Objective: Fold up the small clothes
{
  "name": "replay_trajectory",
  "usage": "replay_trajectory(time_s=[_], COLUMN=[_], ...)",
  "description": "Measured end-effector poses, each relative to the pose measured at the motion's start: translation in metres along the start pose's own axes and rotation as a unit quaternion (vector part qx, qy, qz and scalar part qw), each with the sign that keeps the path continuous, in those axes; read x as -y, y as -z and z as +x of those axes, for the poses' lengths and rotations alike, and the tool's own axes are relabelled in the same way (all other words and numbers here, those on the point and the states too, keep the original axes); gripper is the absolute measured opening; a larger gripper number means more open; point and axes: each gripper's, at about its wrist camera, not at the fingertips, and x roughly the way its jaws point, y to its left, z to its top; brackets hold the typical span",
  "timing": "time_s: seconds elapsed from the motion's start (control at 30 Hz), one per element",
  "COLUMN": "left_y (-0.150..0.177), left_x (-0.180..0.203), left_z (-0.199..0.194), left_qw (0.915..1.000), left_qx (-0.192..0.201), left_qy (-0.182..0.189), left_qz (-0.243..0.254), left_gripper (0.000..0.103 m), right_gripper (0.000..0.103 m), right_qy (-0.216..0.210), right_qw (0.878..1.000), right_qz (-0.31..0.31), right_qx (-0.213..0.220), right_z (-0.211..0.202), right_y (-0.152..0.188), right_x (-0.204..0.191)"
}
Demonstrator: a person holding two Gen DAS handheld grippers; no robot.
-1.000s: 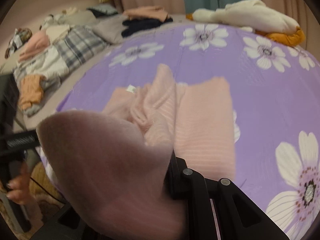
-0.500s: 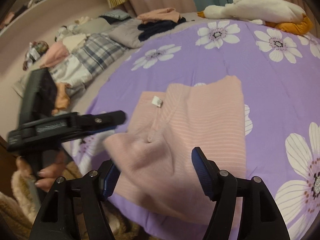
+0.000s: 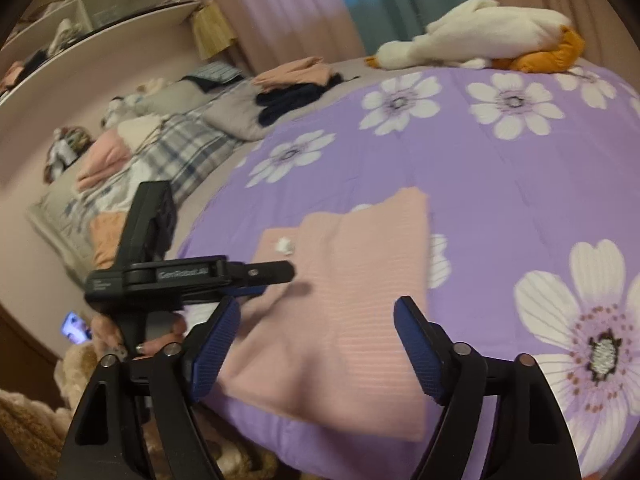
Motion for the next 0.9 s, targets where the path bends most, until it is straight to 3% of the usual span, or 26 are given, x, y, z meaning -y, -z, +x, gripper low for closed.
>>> replay_trajectory(time_s=[0.07, 0.13, 0.2, 0.3, 0.6, 0.77, 0.9], left_y=[-0.001, -0.001, 0.001, 0.003, 0.006, 0.01, 0.017], left_x=[0.0, 0.002, 0.005, 0.007, 0.027, 0.014, -0.013], left_z=[0.008, 0.016, 0.02, 0.017, -0.046, -0.062, -0.055], left_qw=[0.9999, 0.9997, 0.999, 0.9983, 0.9929, 0.99, 0.9899], left_qx=[-0.011, -0.016, -0.01, 0.008, 0.091, 0.105, 0.092], left_qy=[-0.004, -0.019, -0.043, -0.055, -0.052, -0.076, -0.105], left_qz=[-0.004, 0.0, 0.013, 0.019, 0.055, 0.056, 0.024], left_gripper=[0.056, 0.045, 0.026, 0.015, 0.013, 0.013, 0.013], right_gripper=[0.079, 0.079, 0.079, 0.079, 0.079, 0.079, 0.079], right_qy=[0.014, 0.039, 0.058, 0.067, 0.073, 0.066, 0.061], right_qw=[1.0, 0.999, 0.998, 0.996, 0.995, 0.995, 0.995], right_qz=[0.017, 0.025, 0.028, 0.033, 0.049, 0.048, 0.05], right_qx=[-0.01, -0.021, -0.029, -0.039, -0.044, -0.049, -0.061], right_z=[0.006, 0.015, 0.02, 0.024, 0.026, 0.032, 0.04], right_y=[0.001, 0.001, 0.002, 0.004, 0.007, 0.007, 0.008], right_x=[0.007, 0.012, 0.017, 0.021, 0.029, 0.027, 0.027])
